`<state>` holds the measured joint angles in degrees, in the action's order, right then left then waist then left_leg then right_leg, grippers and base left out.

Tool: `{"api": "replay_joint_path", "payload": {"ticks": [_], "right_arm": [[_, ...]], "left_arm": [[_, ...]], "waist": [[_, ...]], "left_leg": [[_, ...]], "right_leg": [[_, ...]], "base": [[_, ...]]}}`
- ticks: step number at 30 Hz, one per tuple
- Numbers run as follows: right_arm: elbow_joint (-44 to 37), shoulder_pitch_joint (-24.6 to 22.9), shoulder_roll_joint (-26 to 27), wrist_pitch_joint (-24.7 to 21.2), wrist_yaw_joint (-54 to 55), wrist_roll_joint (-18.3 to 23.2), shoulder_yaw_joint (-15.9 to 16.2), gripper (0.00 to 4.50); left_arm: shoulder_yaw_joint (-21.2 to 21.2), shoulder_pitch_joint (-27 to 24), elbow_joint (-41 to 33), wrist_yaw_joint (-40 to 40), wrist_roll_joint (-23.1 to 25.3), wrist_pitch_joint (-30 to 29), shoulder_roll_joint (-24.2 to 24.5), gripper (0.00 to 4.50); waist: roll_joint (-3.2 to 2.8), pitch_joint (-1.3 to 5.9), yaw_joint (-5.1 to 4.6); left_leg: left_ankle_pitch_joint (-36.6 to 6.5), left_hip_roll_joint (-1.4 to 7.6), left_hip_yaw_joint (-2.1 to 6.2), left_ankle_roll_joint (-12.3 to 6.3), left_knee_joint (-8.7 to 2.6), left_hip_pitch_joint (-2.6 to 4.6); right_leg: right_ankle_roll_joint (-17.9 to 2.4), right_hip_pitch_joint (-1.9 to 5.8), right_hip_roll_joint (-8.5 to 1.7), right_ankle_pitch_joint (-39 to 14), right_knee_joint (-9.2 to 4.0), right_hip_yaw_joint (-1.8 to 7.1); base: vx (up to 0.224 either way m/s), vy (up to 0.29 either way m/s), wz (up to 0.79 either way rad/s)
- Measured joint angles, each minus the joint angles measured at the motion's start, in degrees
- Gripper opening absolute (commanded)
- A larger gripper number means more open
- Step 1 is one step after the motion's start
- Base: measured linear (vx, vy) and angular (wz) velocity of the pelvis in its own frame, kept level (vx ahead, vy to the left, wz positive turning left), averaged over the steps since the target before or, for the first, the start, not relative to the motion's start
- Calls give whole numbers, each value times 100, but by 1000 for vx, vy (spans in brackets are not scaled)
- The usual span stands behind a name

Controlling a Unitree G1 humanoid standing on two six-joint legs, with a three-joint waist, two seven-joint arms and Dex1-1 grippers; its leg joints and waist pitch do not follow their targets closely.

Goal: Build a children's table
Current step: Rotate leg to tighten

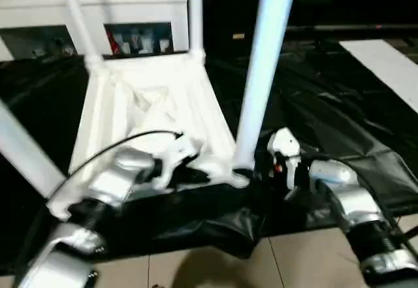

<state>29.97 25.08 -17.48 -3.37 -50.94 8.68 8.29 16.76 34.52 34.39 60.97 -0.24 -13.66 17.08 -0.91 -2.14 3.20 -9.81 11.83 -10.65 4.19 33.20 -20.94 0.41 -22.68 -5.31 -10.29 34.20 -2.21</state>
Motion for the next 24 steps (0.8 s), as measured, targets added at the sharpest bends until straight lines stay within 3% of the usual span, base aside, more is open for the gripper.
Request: {"api": "replay_joint_path", "payload": {"ticks": [7, 11, 19, 21, 24], "right_arm": [[658, 514, 818, -164, 2313, -298, -399, 249], [1086, 863, 1235, -139, 3378, -413, -550, 212], [1214, 953, 1335, 30, 3410, -447, -652, 206], [1205, 925, 1334, 62, 3273, -360, -739, 252], [1104, 820, 1287, 119, 2881, -177, -794, 273]], "left_arm": [[-213, 644, 938, -1679, 174, -359, -848, 0], [-295, 899, 1332, -2454, 256, -400, -1151, 0], [-317, 914, 1355, -2484, 278, -325, -1149, 0], [-295, 913, 1346, -2404, 281, -288, -1113, 0], [-242, 885, 1304, -2255, 295, -182, -985, 0]], "waist": [[-12, 10, -120], [-22, 15, -163], [-19, 18, -164], [-16, 17, -164], [-9, 11, -178]], "left_leg": [[0, -7, 23, -1, 10, -5], [0, -10, 34, 0, 15, -9], [0, -8, 47, 0, 5, -8], [0, -8, 47, 0, 4, -7], [0, -7, 47, 0, -1, -14]], "right_leg": [[21, -1, -2, -12, -17, -6], [21, -11, 0, -12, -22, -11], [18, -15, 4, -8, -16, -19], [15, -16, 4, -5, -15, -20], [14, -22, 6, 1, -15, -21]], "base": [[0, 0, 0], [0, 0, 0], [0, 0, 0], [0, 0, 0], [0, 0, 0]]}}
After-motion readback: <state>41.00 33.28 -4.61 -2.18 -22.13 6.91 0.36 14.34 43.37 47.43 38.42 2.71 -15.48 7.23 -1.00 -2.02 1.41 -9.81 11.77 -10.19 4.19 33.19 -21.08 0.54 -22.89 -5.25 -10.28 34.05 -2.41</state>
